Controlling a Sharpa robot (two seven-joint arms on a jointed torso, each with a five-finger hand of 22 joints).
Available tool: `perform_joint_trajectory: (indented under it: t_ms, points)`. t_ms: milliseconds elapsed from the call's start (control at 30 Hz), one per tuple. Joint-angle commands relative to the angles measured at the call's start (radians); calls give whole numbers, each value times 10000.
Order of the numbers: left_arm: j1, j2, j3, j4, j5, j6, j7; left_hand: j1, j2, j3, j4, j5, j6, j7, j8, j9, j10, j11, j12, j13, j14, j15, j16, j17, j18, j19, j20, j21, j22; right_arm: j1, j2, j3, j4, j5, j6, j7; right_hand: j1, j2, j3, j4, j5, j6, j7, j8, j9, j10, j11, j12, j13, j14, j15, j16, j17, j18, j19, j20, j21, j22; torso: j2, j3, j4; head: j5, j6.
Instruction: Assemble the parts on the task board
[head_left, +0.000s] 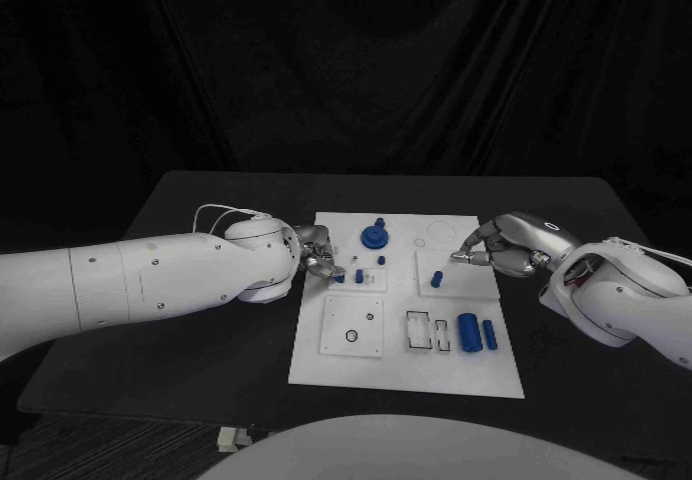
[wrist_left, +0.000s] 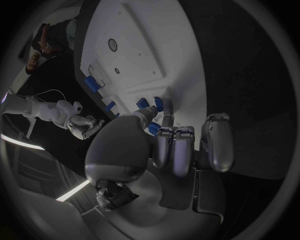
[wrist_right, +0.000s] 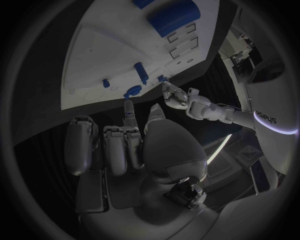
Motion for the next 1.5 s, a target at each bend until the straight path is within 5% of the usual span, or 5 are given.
perform_joint_trajectory:
  t_ms: [33,500,667,1133,1500]
  points:
    - [-27,-19,0,39,5,211,74,209,-6,34,-142,181,39,-42,-27,-26,718,7,-39,2168,1022,15,27,2635,19,-59,-1,-43,1895,-29,9,5,-9,-18,-99,-13,79,16,-52,-21,21,44,26,45,13,952,34,-27,2429,1006,-27,-38,2376,146,-45,50,-46,1905,1,0,-2,13,-2]
    - [-28,-51,0,61,5,142,133,462,-13,164,-356,256,51,-48,7,-57,728,-4,-23,2182,1022,2,27,2635,21,-58,-13,-60,1894,-40,34,5,-77,-18,-68,-22,79,16,-52,-21,21,44,26,45,13,952,34,-27,2429,1006,-27,-38,2376,146,-45,50,-46,1905,-3,-1,-1,45,-2]
    - [-29,-11,0,32,5,108,177,-66,20,-108,109,-556,85,-9,26,-140,723,34,-34,2169,1022,32,27,2635,20,-57,6,-81,1891,-41,28,5,-77,-18,-65,-23,79,16,-52,-21,21,44,26,45,13,952,34,-27,2429,1006,-27,-38,2376,146,-45,50,-46,1905,-2,-2,-3,32,-2]
    - [-31,88,0,-98,4,163,209,-846,173,-1204,1152,-1062,119,81,-98,-482,703,112,-62,2140,1022,95,27,2635,23,-62,66,-123,1888,-41,13,5,-68,-18,-67,-20,79,16,-52,-21,21,44,26,45,13,952,34,-27,2429,1006,-27,-38,2376,146,-45,50,-46,1905,-2,-2,-6,29,-2]
    - [-33,119,0,-162,4,252,181,-1479,382,-2061,1392,-1508,259,62,-13,-600,690,105,-82,2119,1022,97,27,2635,22,-49,73,-120,1893,-42,1,5,-58,-18,-65,-21,122,21,-80,-8,58,58,31,47,14,946,42,-33,2421,1003,-20,-43,2370,149,-49,58,-65,1901,0,1,0,18,-2]
